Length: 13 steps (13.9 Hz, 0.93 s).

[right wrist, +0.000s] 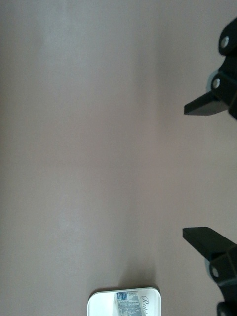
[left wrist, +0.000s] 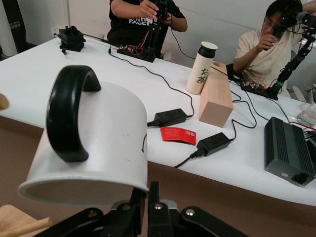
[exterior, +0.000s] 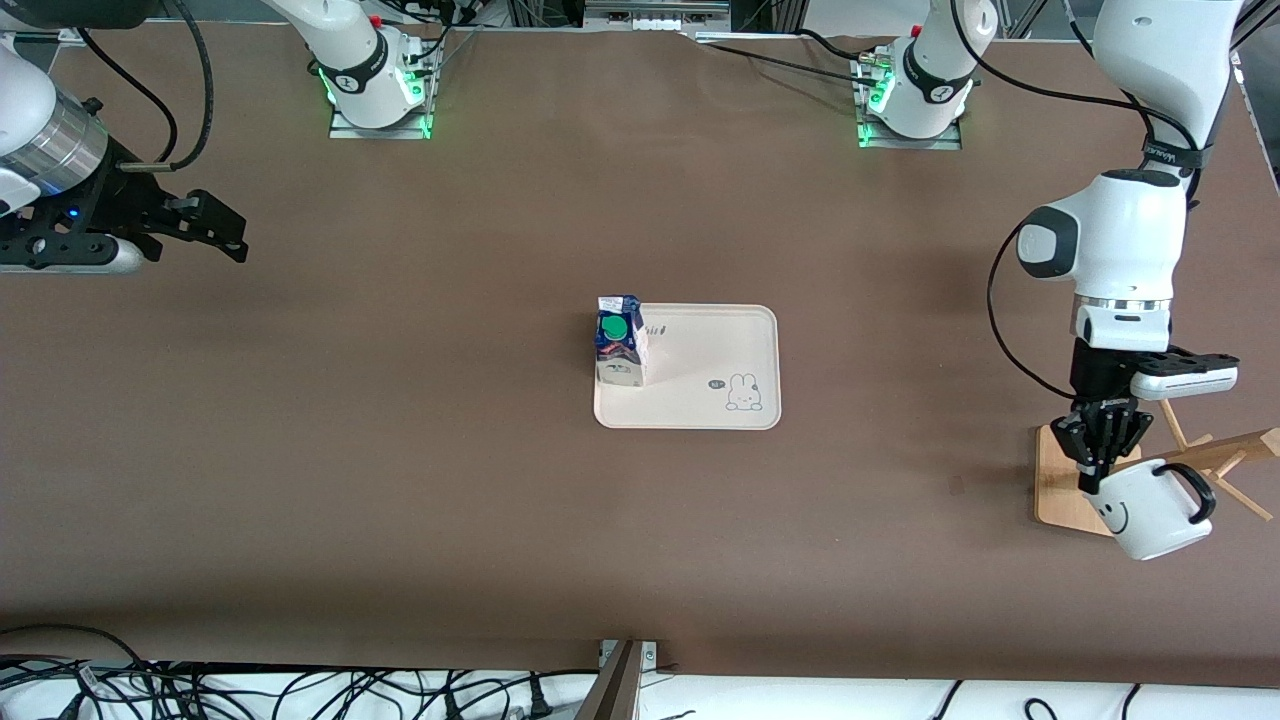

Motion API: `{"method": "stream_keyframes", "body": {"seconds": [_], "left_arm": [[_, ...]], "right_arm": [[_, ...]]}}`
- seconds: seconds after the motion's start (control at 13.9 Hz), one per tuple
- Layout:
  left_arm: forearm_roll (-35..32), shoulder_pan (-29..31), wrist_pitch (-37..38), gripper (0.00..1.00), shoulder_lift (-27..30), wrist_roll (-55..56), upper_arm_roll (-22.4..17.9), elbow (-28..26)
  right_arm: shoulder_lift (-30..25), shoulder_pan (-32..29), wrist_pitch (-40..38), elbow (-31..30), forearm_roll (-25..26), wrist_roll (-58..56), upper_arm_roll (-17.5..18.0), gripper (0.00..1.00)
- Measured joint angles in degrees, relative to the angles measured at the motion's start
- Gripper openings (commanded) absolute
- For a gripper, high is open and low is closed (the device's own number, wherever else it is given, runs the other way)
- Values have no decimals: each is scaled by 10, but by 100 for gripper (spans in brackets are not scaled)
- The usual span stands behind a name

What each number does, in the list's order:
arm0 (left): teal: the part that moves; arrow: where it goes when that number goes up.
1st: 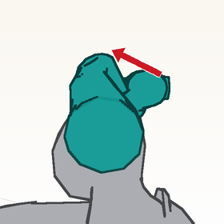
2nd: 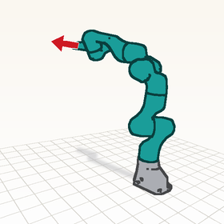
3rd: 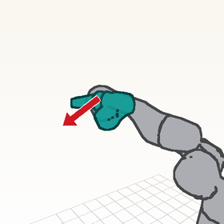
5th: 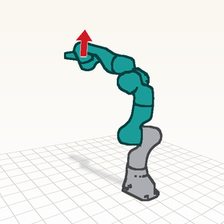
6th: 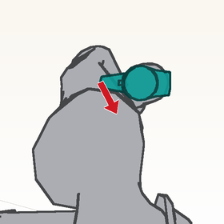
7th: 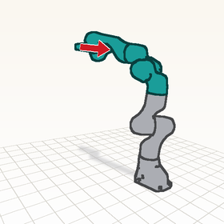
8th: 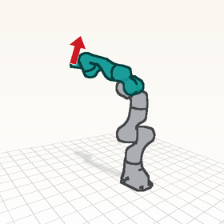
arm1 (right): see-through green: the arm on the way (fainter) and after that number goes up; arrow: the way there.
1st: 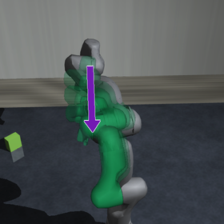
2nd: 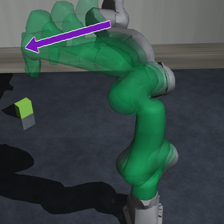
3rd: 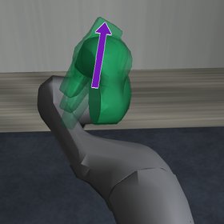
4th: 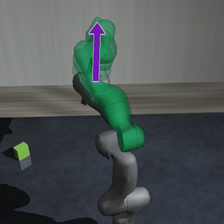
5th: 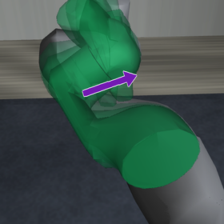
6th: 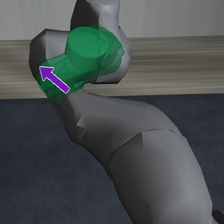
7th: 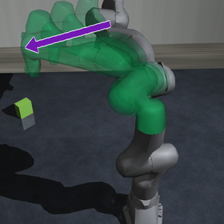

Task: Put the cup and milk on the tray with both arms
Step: 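Grip the mug rim with the left gripper and lift it off the stand, then carry the mug with the left gripper over the tray beside the carton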

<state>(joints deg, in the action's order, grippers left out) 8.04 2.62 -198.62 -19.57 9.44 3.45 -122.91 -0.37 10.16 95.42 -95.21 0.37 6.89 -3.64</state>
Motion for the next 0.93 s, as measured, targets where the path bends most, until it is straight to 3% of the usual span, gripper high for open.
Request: {"method": "stream_keyframes", "body": {"seconds": [0.22,0.57,0.93], "left_arm": [[0,-1,110,0,24,0,29,0],[-1,-5,430,0,69,-1,64,49],[-1,-6,541,0,70,-4,77,73]], "right_arm": [[0,0,0,0,0,0,0,100],[0,0,0,0,0,0,0,100],[0,0,0,0,0,0,0,100]]}}
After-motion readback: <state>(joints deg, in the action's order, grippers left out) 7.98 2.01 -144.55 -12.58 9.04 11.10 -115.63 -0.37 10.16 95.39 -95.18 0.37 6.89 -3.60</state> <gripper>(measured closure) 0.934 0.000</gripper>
